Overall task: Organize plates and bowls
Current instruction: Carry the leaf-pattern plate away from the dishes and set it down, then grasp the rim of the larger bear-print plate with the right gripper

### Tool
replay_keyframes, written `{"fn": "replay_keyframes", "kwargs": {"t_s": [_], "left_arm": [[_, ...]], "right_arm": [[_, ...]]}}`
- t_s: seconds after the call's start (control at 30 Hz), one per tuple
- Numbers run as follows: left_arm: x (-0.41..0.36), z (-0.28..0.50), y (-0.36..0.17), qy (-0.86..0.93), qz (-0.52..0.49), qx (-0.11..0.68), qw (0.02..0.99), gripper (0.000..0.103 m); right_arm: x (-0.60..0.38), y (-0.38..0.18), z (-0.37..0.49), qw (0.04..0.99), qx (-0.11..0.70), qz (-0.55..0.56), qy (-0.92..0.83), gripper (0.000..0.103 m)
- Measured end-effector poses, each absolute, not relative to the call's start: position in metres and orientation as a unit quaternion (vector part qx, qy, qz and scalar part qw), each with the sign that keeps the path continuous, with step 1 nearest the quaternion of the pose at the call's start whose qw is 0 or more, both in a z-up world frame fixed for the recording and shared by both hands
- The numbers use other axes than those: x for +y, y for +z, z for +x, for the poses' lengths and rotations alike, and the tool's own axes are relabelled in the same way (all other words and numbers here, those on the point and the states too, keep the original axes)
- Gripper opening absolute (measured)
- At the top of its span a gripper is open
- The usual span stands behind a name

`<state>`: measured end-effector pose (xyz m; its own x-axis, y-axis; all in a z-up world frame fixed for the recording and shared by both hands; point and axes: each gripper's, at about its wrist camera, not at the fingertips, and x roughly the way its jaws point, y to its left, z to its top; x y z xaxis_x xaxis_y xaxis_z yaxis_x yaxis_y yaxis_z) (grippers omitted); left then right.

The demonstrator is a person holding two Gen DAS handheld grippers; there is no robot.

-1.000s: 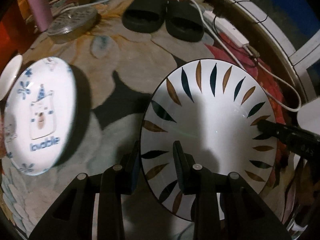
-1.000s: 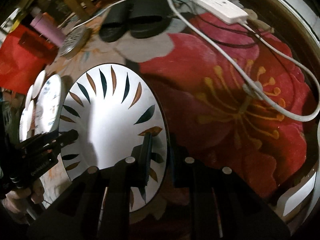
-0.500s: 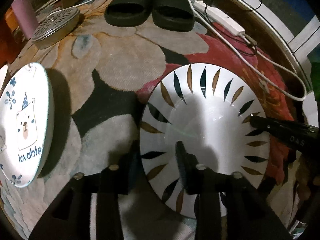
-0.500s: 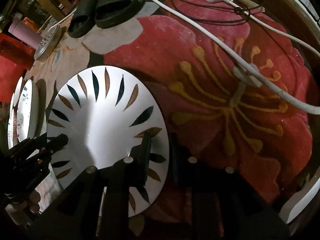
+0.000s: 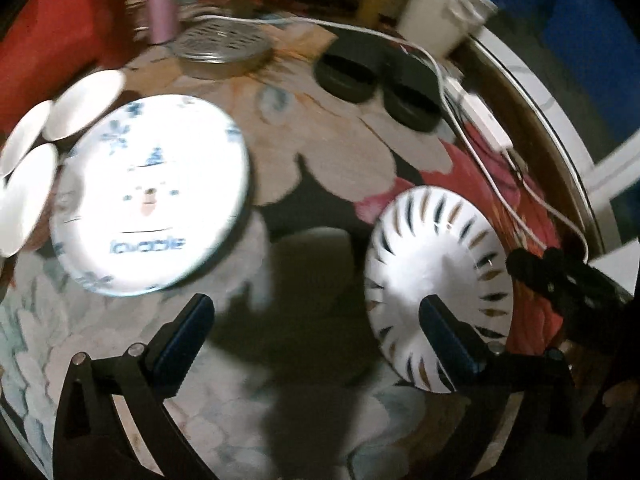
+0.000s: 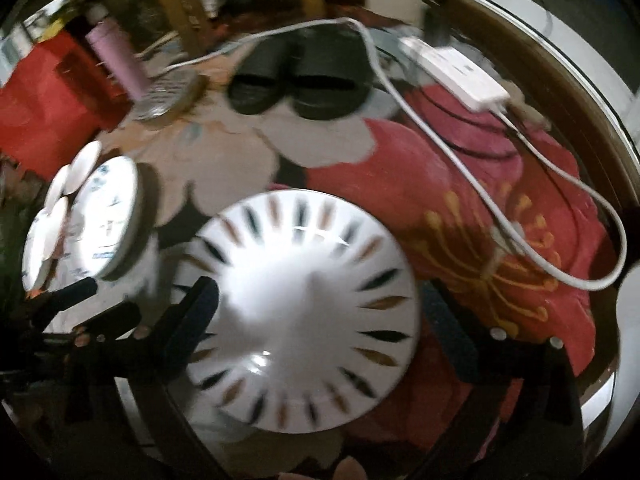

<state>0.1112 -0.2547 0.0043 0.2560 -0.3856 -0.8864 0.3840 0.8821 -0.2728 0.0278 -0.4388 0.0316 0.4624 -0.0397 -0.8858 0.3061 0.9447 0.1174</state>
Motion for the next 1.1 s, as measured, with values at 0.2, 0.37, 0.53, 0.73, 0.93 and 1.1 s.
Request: {"fn": "replay_keyframes", "kwargs": {"t_s": [0.2,0.37,0.53,0.73,0.93,1.1], "left_arm": [[-0.215,0.118,0.021,-0.203,-0.007,0.529,0.824,0.102],[-0.189,0.126,0.024,-0.176,-0.013,0.522,0.835,0.102],[-0.167,0.129,0.021,-0.158,-0.012,0.521,0.839,0.102],[-0.148,0.130,0.015,-0.143,-0.016,0.524,0.840,0.102],[-0.133,0.133,0.013,-0.131,-0.017,0.525,0.841,0.102],[-0.125,0.134,0.013,-0.123,-0.019,0.524,0.842,0.102]], "right_arm": [[-0.396,0.043,0.045,0.857,0.498,0.118,-0.060,0.103],[-0.369,0.050,0.052,0.861,0.495,0.111,-0.035,0.103],[-0.347,0.050,0.063,0.863,0.494,0.102,-0.014,0.103],[-0.326,0.050,0.072,0.864,0.496,0.093,0.006,0.103],[-0.312,0.049,0.076,0.862,0.499,0.089,0.019,0.103],[-0.304,0.050,0.078,0.863,0.498,0.083,0.026,0.103]]}}
